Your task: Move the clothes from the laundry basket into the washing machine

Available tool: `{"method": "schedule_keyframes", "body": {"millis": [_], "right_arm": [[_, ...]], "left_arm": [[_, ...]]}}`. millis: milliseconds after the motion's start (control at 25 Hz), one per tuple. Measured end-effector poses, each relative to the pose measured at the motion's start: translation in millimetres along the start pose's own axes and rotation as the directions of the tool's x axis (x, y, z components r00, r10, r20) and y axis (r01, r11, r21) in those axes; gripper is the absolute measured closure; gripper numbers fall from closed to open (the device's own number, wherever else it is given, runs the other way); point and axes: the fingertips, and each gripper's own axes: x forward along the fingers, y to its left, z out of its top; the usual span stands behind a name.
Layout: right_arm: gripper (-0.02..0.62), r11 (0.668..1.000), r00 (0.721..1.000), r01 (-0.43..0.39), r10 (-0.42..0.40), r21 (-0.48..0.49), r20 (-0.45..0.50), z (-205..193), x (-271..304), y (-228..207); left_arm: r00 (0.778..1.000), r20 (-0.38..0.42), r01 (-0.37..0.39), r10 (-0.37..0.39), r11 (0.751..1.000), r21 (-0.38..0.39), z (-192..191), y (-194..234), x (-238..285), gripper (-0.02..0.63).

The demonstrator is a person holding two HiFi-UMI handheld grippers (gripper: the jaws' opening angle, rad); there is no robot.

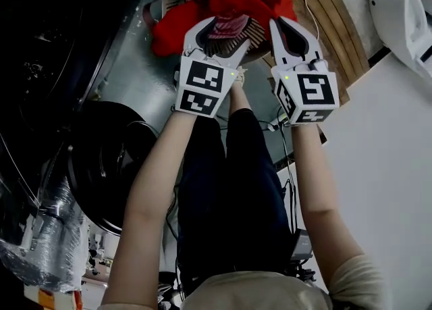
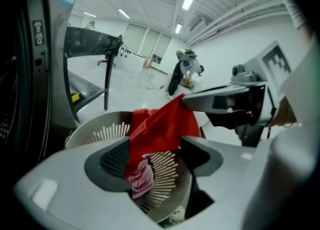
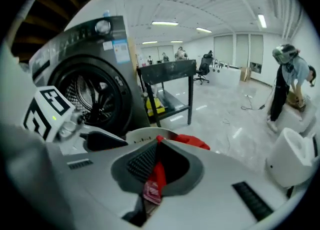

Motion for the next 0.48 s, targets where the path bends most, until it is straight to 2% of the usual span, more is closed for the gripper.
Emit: {"method": "schedule_keyframes", "body": {"millis": [120,200,280,360,400,440,480], "right_arm": [[0.574,0.992,0.992,-0.112,0.108,0.063,0.068,26,-17,31],[0.574,0.976,0.975,-0.204,0.194,0.080,0.110,45,-27,53],[0.575,0.949,0.947,-0.301,0.287,0.089,0.146,64,-36,77],[0.574,0.905,0.906,-0.405,0.377,0.132,0.194,82,-46,100],[0.574,0.878,0.882,-0.453,0.415,0.155,0.224,92,-51,109],[0.574,0.855,0.859,-0.492,0.445,0.166,0.253,100,-56,116],[0.574,0.840,0.842,-0.517,0.464,0.165,0.276,107,-59,120]], "left_arm": [[0.999,0.039,0.002,-0.004,0.999,0.038,16,-4,-8,0.275],[0.998,0.060,0.018,-0.021,0.998,0.052,23,-8,-14,0.269],[0.994,0.108,0.022,-0.028,0.998,0.061,34,-9,-21,0.270],[0.979,0.205,0.001,-0.008,0.999,0.037,50,-4,-37,0.270],[0.965,0.261,-0.013,0.009,1.000,0.014,60,2,-48,0.280],[0.951,0.307,-0.029,0.029,1.000,-0.005,69,8,-59,0.334],[0.941,0.335,-0.051,0.053,0.999,-0.016,76,14,-70,0.424]]}}
